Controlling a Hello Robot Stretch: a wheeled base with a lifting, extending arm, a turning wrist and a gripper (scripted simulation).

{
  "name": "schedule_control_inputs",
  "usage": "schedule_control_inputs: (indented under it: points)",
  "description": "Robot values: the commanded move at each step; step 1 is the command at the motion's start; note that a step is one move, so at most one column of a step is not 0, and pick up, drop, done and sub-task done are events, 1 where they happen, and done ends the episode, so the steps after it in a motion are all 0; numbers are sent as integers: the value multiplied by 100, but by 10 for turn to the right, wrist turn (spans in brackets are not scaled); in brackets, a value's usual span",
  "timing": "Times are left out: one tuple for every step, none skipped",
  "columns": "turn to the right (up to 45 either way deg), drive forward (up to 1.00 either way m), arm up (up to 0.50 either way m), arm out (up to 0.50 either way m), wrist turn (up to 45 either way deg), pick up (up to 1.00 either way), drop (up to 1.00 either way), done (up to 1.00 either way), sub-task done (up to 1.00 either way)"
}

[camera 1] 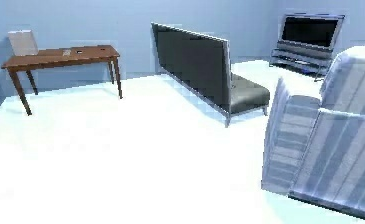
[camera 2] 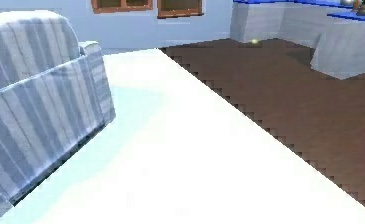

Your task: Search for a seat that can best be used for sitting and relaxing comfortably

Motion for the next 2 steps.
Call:
schedule_control_inputs:
  points:
    - [0, 100, 0, 0, 0, 0, 0, 0, 0]
    - [0, 10, 0, 0, 0, 0, 0, 0, 0]
